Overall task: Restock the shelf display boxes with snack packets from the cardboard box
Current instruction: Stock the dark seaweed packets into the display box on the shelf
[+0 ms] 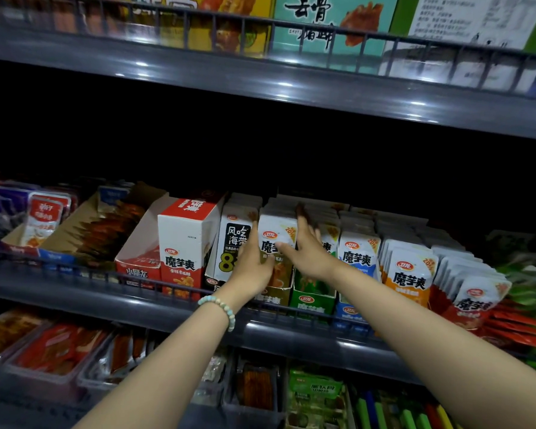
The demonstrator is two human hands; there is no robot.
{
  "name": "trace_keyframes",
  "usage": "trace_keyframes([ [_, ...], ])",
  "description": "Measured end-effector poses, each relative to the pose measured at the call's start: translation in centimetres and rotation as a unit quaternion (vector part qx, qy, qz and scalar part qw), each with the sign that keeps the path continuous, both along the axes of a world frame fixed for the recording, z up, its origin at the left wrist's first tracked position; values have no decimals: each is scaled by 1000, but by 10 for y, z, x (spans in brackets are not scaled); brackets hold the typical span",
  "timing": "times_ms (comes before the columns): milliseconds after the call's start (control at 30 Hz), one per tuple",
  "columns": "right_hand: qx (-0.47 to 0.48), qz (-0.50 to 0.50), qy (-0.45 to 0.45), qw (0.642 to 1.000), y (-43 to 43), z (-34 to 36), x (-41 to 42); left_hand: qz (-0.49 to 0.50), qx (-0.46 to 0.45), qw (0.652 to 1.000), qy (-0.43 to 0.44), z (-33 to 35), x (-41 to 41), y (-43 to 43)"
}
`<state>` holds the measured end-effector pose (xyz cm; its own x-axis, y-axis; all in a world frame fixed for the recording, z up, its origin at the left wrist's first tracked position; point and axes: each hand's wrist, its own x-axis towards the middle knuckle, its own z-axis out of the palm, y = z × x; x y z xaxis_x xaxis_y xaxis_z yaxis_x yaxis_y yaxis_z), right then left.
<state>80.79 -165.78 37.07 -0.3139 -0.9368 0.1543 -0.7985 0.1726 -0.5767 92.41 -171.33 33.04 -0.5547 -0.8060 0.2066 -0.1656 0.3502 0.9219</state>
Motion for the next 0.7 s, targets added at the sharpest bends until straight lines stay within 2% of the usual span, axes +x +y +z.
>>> trace_keyframes([
  [133, -37, -8, 65, 997, 4, 3, -11, 18, -20, 1000, 4, 2, 4, 4],
  [233, -46, 5, 107, 993, 7, 11, -7, 53, -108, 993, 0, 8, 21, 9],
  [367, -54, 15, 140, 989, -1, 22, 2, 123, -221, 967, 15, 15, 56, 6],
  [500, -39, 39, 179, 982, -12, 31, 14, 114, -327, 937, -39, 7, 74, 1],
  [567, -36, 42, 181, 982, -19, 33, 19, 126, -372, 919, -40, 1, 79, -2],
  [633, -32, 49, 174, 983, -29, 34, 23, 173, -382, 907, -38, -2, 84, -8],
  [700, -27, 63, 161, 985, -39, 36, 24, 219, -350, 909, -60, -3, 93, -15],
])
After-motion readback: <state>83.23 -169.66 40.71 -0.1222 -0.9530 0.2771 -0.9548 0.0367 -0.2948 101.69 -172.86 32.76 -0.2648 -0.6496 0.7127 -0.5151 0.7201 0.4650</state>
